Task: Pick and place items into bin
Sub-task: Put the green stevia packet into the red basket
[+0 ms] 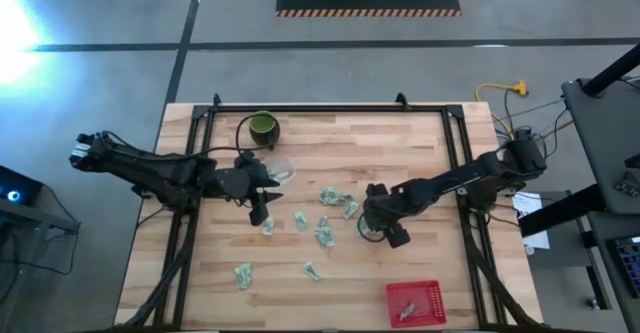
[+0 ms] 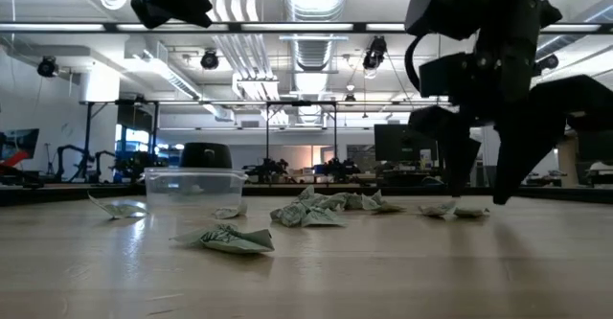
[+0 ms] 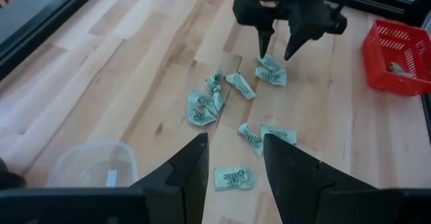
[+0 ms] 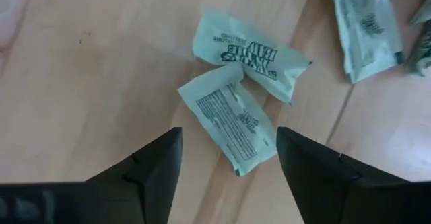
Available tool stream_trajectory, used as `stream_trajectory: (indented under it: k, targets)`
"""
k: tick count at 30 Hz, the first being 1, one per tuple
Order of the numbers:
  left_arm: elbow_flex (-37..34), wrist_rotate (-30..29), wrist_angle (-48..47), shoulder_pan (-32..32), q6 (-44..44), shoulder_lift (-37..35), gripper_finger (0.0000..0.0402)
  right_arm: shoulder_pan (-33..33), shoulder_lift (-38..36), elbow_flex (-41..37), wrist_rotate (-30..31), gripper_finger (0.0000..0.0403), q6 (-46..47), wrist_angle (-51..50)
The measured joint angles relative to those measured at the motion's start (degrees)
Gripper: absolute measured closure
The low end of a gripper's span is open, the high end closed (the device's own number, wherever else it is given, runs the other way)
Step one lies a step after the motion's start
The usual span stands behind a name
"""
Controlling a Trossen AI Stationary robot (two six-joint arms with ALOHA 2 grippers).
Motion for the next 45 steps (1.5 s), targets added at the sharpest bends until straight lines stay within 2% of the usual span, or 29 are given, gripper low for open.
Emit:
stream_trajectory:
  k: [7, 17, 22, 36, 39, 45]
  targets:
    - [-0.10, -0.02, 1.33, 0.00, 0.04, 0.13, 0.0276, 0.00, 2.44, 0.02, 0.06, 0.0160, 3.44, 0.35]
    - [-1.11, -0.02, 2.89, 0.00, 0.05, 0.24, 0.0276, 0.09, 2.69, 0.04, 1.16, 0.0188, 8.11, 1.22]
    - [-1.76, -0.02, 3.01, 0.00, 0.06, 0.25, 0.0276, 0.11, 2.75, 0.04, 1.35, 0.0226, 8.44, 1.55]
    - [-1.77, -0.04, 3.17, 0.02, 0.36, 0.24, 0.0276, 0.01, 2.01, 0.00, 2.11, 0.0376, 14.33, 1.37]
    - [-1.77, -0.03, 3.17, 0.02, 0.56, 0.24, 0.0276, 0.04, 0.75, 0.00, 2.12, 0.0391, 15.84, 1.31]
    - [-1.77, -0.03, 3.21, 0.02, 0.60, 0.24, 0.0276, 0.08, -4.53, 0.00, 1.73, 0.0394, 19.28, -1.69]
